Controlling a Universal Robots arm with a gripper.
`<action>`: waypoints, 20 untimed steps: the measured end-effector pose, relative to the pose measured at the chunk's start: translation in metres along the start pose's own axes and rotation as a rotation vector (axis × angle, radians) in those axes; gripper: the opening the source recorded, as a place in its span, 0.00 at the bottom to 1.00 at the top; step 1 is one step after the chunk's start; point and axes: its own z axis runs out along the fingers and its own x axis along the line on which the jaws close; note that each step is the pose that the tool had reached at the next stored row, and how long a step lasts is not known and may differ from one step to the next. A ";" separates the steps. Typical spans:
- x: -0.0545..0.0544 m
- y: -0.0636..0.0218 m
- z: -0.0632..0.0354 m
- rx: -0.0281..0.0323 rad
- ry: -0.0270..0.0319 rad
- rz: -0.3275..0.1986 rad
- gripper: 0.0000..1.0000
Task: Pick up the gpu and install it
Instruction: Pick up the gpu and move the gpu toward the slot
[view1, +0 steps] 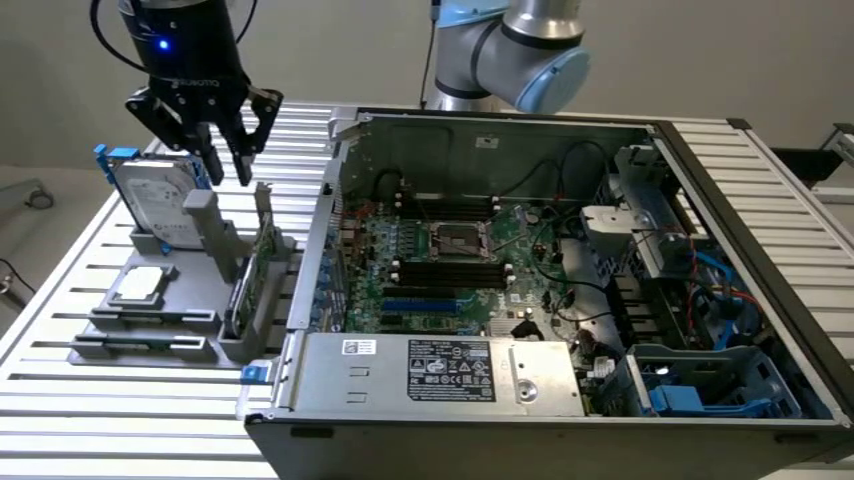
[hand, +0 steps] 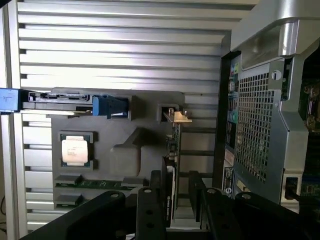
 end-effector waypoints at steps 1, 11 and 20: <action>0.000 -0.0020 0.0019 0.0000 -0.0001 0.000 0.36; 0.006 -0.0149 0.0205 -0.0002 -0.0001 0.015 0.36; 0.007 -0.0213 0.0369 0.0001 -0.0063 0.082 0.36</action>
